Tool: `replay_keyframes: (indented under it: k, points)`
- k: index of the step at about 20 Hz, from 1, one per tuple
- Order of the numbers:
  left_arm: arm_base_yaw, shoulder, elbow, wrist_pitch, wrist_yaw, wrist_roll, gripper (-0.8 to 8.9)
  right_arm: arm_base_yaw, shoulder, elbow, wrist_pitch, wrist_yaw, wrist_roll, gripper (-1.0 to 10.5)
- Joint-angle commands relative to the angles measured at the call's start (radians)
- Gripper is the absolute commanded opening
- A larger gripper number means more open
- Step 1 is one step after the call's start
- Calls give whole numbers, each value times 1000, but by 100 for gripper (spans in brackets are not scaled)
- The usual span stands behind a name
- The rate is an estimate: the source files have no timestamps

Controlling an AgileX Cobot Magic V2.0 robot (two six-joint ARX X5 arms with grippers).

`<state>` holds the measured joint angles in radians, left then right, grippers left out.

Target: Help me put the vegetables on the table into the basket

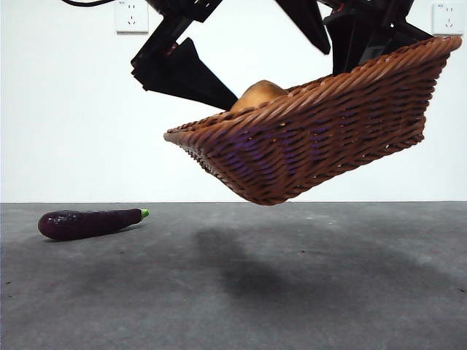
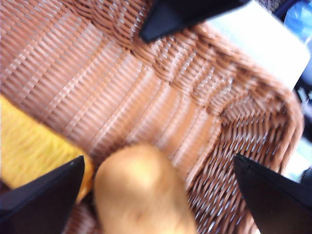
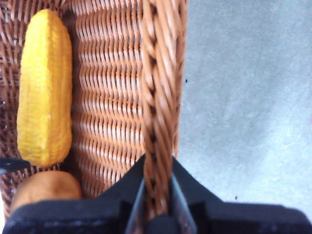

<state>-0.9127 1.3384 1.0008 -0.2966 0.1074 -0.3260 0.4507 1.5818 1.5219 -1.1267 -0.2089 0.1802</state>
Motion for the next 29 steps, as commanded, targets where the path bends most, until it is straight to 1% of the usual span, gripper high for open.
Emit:
replay_keyframes:
  k: [1,2,5,6,7,8,9,10,14,15,16,17,18,19,21,24,26,29]
  points:
    - [8,-18,47,-72,-26,129,596,1,5,-3,11,11,11,-17]
    - [11,-24,82,-129,-85,172,596,0,5,-3,11,20,11,-17]
    - [36,-31,183,-324,-362,315,596,-2,5,-3,11,31,11,-17]
    - [56,-31,198,-378,-433,360,596,-2,5,-3,13,32,11,-17]
    - [84,-31,198,-423,-481,393,596,-2,5,-3,13,33,11,-17]
    - [129,-31,198,-468,-504,405,596,-2,5,-3,13,34,11,-16]
    - [190,-29,198,-497,-491,401,596,-2,5,-3,14,34,11,-16]
    - [258,-28,198,-508,-451,398,596,-2,5,-3,16,34,11,-17]
    - [563,-26,198,-465,-152,412,596,-1,5,-3,28,34,11,-17]
    - [624,-21,198,-453,-100,425,596,-1,5,-3,28,34,11,-16]
    - [675,-10,198,-434,-75,444,596,-1,5,-3,28,34,10,-17]
    - [717,13,198,-415,-71,462,596,-1,5,-3,28,34,10,-16]
    - [748,43,198,-404,-69,489,596,-1,5,-3,28,34,10,-17]
    - [770,84,198,-390,-39,508,596,-1,5,-3,28,34,8,-17]
    - [792,175,198,-347,51,542,596,-1,5,-3,28,34,3,-16]
    - [794,300,198,-234,45,569,596,-1,5,-3,26,34,2,-16]
    - [794,361,198,-197,20,571,596,-1,5,-3,26,34,-1,-16]
    - [795,436,198,-145,20,573,596,-1,5,-3,27,34,-5,-16]
